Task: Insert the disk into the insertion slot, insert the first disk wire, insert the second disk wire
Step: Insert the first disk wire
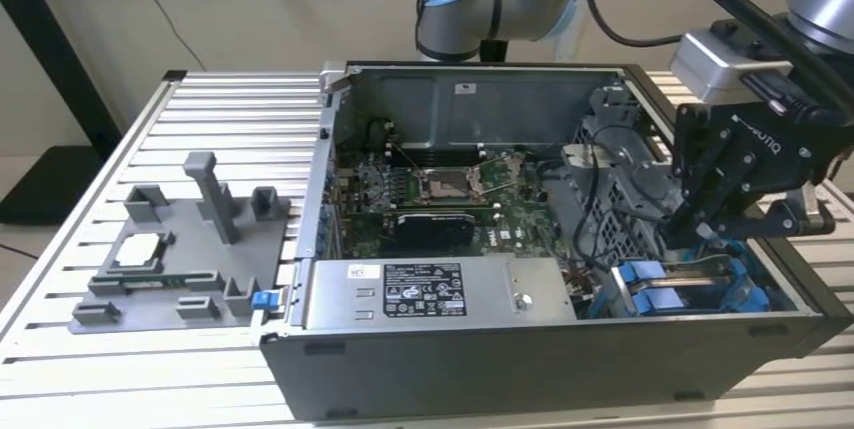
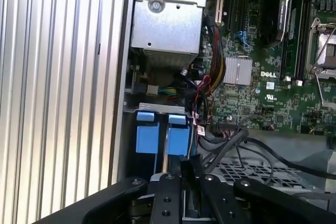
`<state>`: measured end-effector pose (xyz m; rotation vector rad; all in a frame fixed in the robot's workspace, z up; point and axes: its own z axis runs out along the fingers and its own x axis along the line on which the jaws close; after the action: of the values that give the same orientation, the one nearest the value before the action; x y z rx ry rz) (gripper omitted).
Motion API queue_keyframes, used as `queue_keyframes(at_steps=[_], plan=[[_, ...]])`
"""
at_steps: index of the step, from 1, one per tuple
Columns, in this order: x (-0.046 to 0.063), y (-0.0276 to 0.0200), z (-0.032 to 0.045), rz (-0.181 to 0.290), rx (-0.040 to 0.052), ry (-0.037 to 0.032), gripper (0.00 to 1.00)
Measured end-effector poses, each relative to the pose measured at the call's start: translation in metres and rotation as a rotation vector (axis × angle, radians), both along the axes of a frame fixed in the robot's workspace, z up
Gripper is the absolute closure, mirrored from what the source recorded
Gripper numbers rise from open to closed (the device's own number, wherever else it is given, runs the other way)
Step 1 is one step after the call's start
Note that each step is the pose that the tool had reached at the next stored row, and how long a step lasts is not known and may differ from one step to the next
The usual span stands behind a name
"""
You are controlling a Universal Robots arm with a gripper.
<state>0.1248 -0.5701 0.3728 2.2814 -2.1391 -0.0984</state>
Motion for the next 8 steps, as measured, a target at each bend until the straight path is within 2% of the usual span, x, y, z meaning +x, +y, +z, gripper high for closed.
queue_keyframes(at_steps=[8], plan=[[0.011,-0.0017,-0.0013,-0.006,0.0001,0.004,1.0]])
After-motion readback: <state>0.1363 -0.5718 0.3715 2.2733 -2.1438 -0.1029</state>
